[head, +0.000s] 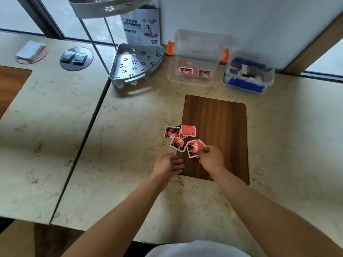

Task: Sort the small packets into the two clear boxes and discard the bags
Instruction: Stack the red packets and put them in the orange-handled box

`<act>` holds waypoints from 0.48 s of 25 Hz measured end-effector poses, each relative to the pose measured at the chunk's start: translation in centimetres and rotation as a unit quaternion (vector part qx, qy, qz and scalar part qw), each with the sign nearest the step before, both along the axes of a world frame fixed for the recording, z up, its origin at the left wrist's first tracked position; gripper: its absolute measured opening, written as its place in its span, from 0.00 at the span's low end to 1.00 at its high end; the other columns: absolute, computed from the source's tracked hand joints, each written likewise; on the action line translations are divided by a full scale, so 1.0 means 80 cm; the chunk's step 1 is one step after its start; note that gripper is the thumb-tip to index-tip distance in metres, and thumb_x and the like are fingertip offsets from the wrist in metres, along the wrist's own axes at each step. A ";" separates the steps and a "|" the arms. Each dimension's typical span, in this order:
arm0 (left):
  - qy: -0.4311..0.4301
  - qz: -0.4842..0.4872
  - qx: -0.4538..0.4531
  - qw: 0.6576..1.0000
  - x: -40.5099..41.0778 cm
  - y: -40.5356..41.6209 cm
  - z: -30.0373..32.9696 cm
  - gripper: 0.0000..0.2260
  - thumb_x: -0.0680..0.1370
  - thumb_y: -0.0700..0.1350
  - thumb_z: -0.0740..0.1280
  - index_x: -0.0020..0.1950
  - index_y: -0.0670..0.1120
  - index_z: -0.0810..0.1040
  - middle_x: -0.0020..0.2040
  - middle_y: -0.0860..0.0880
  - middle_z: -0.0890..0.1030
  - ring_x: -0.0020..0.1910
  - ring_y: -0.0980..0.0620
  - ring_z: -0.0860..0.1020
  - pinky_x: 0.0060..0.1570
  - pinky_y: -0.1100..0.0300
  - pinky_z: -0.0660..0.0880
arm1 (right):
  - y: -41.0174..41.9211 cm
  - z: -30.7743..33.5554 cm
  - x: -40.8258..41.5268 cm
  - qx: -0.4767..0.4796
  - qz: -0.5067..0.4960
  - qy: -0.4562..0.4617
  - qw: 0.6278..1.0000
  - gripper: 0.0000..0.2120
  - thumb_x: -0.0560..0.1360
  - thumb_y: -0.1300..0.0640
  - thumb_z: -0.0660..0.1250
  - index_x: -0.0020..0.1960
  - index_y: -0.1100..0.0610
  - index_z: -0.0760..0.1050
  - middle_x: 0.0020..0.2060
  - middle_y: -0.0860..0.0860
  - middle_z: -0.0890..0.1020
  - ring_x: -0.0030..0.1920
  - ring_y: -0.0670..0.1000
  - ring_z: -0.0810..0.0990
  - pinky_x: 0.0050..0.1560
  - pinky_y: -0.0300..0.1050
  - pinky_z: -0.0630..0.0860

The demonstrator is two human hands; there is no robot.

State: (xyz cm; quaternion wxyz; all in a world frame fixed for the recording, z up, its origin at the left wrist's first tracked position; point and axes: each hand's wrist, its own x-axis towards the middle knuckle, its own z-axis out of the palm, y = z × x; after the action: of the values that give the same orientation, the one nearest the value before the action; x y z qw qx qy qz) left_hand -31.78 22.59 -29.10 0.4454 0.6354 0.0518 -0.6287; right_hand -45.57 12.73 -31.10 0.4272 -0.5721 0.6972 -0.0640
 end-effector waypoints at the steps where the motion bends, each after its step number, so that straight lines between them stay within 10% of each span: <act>1: 0.003 0.003 -0.002 1.000 0.000 0.001 -0.003 0.16 0.82 0.45 0.59 0.64 0.36 0.75 0.56 0.37 0.83 0.54 0.39 0.84 0.56 0.47 0.81 | 0.011 0.007 0.001 0.038 -0.061 -0.060 0.996 0.06 0.78 0.56 0.69 0.49 0.59 0.81 0.33 0.52 0.82 0.29 0.48 0.79 0.31 0.42 0.71; 7: 0.110 0.043 -0.033 0.992 0.016 0.007 -0.005 0.12 0.82 0.46 0.61 0.52 0.37 0.78 0.49 0.37 0.83 0.47 0.40 0.82 0.51 0.47 0.78 | 0.087 0.028 0.008 0.184 -0.040 -0.202 0.961 0.04 0.78 0.61 0.69 0.47 0.61 0.81 0.33 0.55 0.81 0.24 0.46 0.74 0.22 0.35 0.67; 12: 0.123 0.109 -0.030 0.986 0.048 0.013 -0.005 0.09 0.81 0.44 0.62 0.50 0.39 0.77 0.47 0.37 0.84 0.45 0.40 0.83 0.51 0.47 0.79 | 0.048 0.015 0.041 0.054 0.008 -0.121 0.991 0.04 0.79 0.55 0.69 0.51 0.53 0.81 0.46 0.51 0.83 0.39 0.47 0.79 0.33 0.32 0.70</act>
State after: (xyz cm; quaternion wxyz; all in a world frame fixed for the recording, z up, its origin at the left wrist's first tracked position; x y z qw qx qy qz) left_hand -27.93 23.64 -29.54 0.5208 0.5301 0.1560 -0.6506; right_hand -42.28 16.54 -29.87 0.5392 -0.5419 0.6381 -0.0918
